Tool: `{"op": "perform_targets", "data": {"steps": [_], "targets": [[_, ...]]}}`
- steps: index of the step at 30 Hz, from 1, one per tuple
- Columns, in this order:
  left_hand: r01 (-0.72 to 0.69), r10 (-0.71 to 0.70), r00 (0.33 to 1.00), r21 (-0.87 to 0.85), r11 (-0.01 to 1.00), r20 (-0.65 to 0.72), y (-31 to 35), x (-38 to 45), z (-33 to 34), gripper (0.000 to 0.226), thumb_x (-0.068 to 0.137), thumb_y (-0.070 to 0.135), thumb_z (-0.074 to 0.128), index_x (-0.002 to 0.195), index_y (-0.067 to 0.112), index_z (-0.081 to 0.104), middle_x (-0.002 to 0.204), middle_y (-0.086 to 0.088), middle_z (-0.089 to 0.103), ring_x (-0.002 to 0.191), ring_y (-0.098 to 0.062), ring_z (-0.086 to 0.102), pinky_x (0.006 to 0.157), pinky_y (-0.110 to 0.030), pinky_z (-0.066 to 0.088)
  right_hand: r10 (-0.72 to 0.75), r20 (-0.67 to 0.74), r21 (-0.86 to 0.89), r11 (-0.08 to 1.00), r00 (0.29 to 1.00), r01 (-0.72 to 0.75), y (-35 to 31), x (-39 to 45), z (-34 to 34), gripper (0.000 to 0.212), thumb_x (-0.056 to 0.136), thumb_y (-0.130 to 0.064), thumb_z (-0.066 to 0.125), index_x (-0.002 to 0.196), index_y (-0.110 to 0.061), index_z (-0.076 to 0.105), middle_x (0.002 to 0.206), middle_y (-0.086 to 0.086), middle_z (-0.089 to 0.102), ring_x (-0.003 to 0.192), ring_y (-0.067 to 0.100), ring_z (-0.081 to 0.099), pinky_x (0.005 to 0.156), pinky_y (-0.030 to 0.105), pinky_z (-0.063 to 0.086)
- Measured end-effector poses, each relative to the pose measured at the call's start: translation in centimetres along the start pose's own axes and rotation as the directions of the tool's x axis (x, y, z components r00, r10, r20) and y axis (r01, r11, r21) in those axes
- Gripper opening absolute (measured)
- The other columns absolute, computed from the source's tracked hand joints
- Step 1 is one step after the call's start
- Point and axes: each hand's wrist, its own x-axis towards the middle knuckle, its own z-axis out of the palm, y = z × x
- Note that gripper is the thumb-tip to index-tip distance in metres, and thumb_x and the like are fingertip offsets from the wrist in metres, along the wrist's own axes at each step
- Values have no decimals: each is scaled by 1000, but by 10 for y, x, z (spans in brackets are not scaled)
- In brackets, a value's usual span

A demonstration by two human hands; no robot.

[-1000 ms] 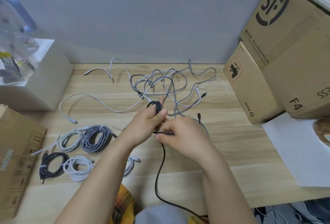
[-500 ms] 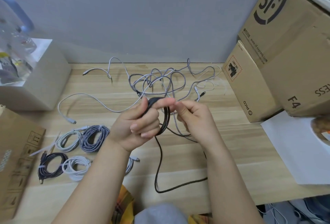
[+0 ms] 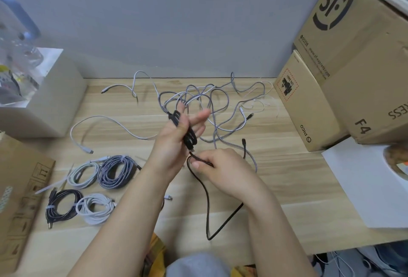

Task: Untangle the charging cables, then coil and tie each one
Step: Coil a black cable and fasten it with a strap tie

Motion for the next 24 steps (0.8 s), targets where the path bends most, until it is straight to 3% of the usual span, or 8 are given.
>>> {"op": "perform_targets", "data": {"steps": [3, 7, 9, 11, 14, 18, 22, 24], "targets": [[40, -69, 992, 255, 966, 105, 0, -3, 1, 40, 99, 18, 30, 139, 18, 35, 88, 5, 74, 93, -8, 68, 90, -29, 52, 21, -37, -82, 996, 999, -24, -2, -2, -5, 45, 90, -36, 53, 51, -21, 37, 52, 0, 38, 63, 21, 41, 51, 30, 28], [115, -152, 981, 274, 955, 119, 4, -2, -2, 56, 100, 19, 31, 149, 15, 4, 86, 4, 75, 86, -10, 70, 76, -21, 55, 8, -72, -82, 997, 997, -14, -1, -7, -11, 34, 87, -38, 57, 54, -30, 55, 51, -2, 39, 65, 18, 41, 53, 30, 30], [139, -176, 978, 286, 948, 109, 6, -4, -3, 56, 100, 19, 32, 149, 13, 6, 87, 1, 75, 87, -13, 70, 79, -24, 55, -16, -75, -114, 993, 997, 7, -3, -8, -11, 17, 87, -39, 56, 80, -31, 70, 54, -5, 40, 70, 16, 44, 58, 30, 32], [168, -202, 975, 292, 942, 90, 6, -3, -6, 56, 99, 20, 34, 148, 12, 10, 88, -2, 75, 88, -16, 70, 83, -29, 54, -36, -71, -118, 993, 997, 28, -2, -9, -11, 17, 87, -39, 57, 92, -32, 71, 54, -7, 39, 71, 15, 43, 58, 29, 33], [204, -231, 970, 266, 942, 73, 7, -3, -8, 45, 99, 21, 35, 142, 14, 24, 87, -6, 74, 86, -18, 71, 82, -30, 55, -47, -70, -104, 994, 996, 39, -1, -9, -12, 16, 85, -40, 59, 93, -34, 72, 53, -5, 39, 69, 14, 41, 55, 28, 31], [254, -278, 957, 219, 942, 83, 11, -6, -6, 13, 100, 22, 34, 104, 22, 47, 90, -7, 74, 82, -18, 71, 76, -27, 57, -65, -66, -123, 991, 996, 57, -1, -10, -12, 18, 85, -41, 58, 87, -29, 71, 54, -2, 42, 67, 16, 41, 58, 28, 33], [295, -295, 955, 8, 956, 33, 11, -4, -14, 30, 99, 22, 33, 119, 4, 44, 88, -10, 74, 81, -19, 72, 67, -25, 58, -102, -80, -159, 983, 992, 88, 0, -11, -11, 26, 85, -38, 57, 77, -14, 62, 53, 5, 41, 59, 18, 39, 59, 30, 38], [316, -317, 947, 33, 948, 57, 10, -4, -16, 32, 100, 23, 32, 123, 3, 42, 87, -10, 74, 81, -20, 72, 66, -25, 57, -112, -72, -167, 981, 991, 99, -1, -11, -11, 23, 85, -39, 57, 79, -18, 65, 53, 3, 40, 62, 19, 40, 65, 31, 43]]}}
